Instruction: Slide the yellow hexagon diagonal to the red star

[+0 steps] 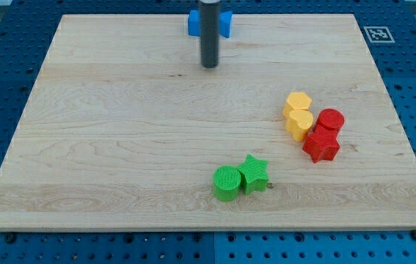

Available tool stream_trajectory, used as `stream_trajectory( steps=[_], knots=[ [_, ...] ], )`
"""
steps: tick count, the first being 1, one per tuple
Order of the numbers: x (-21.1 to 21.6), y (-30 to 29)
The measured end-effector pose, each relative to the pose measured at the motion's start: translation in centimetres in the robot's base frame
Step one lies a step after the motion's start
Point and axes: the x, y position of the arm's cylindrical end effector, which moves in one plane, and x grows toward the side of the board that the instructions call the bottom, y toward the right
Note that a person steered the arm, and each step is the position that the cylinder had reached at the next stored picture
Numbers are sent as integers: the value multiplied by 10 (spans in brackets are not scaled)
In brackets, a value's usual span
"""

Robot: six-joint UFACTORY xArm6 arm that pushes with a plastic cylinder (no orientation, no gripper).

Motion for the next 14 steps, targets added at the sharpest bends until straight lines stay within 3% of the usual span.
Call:
stream_trajectory(
  steps=[1,3,4,5,7,8,9,10,11,12,14],
  knots=[
    [4,74],
    [71,192],
    [113,188],
    [121,183],
    [113,179],
    [78,178],
    [54,139],
    [54,61],
    [69,29],
    [104,29],
    [105,49]
  ],
)
